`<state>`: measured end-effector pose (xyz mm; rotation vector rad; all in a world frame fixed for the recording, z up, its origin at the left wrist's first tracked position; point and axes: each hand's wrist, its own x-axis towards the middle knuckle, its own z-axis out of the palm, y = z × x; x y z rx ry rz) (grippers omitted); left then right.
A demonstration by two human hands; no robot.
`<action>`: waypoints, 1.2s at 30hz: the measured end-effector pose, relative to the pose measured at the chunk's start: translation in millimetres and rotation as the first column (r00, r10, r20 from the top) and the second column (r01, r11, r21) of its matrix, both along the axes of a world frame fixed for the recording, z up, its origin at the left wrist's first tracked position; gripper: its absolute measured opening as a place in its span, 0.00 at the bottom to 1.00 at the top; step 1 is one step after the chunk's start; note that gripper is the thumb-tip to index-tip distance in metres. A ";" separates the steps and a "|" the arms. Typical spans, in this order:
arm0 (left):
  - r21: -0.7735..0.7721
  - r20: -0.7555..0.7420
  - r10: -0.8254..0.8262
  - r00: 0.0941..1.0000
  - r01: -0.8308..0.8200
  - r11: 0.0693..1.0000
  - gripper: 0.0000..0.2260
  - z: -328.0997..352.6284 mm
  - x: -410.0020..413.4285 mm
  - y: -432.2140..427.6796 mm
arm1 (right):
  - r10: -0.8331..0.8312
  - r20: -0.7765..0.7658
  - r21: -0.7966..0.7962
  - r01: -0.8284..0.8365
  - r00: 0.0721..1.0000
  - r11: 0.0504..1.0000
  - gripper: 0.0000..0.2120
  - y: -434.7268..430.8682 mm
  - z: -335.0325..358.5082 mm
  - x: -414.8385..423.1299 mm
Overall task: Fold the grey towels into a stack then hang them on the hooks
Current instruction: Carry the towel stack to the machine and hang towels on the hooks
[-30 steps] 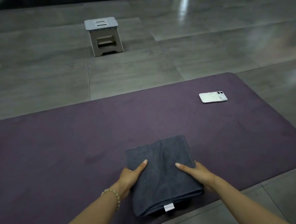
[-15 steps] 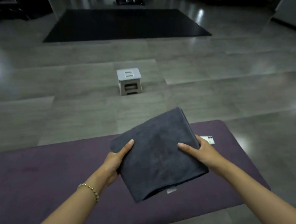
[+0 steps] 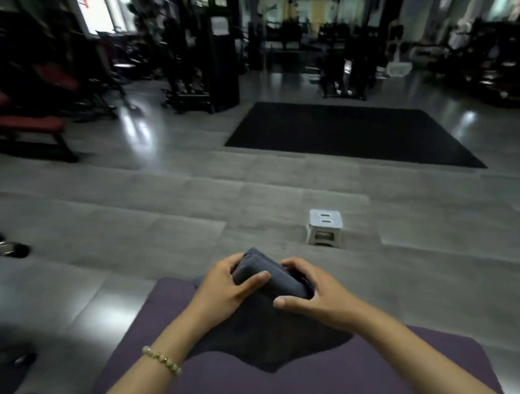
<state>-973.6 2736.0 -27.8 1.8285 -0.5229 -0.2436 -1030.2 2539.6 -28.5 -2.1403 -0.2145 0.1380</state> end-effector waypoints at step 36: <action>-0.043 -0.086 0.976 -0.202 -0.977 -0.206 0.22 136.6 -633.1 621.2 | 0.873 0.230 0.420 -0.853 0.429 0.309 0.37 728.8 118.7 -407.0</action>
